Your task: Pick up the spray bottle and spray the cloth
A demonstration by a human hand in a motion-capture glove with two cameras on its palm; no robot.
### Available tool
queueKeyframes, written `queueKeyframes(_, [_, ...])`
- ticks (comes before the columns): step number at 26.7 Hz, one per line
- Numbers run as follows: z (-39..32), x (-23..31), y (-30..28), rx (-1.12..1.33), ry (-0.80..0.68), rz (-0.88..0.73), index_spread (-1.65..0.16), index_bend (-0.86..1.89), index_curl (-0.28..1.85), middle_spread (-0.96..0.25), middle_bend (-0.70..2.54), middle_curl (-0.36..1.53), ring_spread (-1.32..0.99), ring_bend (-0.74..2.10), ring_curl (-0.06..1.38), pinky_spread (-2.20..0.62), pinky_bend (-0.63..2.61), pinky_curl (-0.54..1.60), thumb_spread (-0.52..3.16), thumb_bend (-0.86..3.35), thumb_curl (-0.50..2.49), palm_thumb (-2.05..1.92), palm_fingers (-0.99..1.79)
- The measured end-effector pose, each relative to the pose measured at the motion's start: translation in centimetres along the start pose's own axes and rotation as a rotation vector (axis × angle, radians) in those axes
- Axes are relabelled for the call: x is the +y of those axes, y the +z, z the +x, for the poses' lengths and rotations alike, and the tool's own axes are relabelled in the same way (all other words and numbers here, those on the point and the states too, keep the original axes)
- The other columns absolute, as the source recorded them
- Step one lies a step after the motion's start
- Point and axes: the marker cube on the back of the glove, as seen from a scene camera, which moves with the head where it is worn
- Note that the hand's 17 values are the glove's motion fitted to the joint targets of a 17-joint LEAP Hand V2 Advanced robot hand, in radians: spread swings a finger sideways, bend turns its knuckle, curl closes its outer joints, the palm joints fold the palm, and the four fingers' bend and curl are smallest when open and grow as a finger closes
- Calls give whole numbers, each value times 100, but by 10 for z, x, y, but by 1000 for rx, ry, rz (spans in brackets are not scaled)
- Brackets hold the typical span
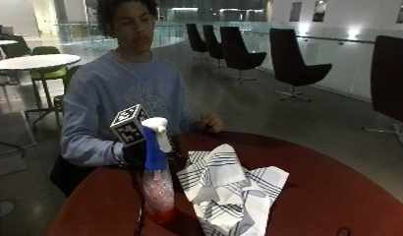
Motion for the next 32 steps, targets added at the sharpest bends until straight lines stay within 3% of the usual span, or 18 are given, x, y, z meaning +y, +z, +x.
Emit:
queueKeyframes(9, [0, 1, -1, 7, 1, 1, -24, 22, 23, -6, 35, 22, -7, 40, 23, 7, 23, 17, 76, 41, 21, 67, 97])
queueKeyframes(21, [7, 6, -18, -41, 81, 97, -27, 17, 30, -6, 31, 29, -8, 36, 28, 8, 18, 23, 99, 35, 29, 71, 97])
queueKeyframes(32, [33, 30, -67, -449, 321, 273, -30, 14, 32, -6, 25, 33, -5, 33, 30, 12, 19, 26, 109, 19, 30, 61, 89])
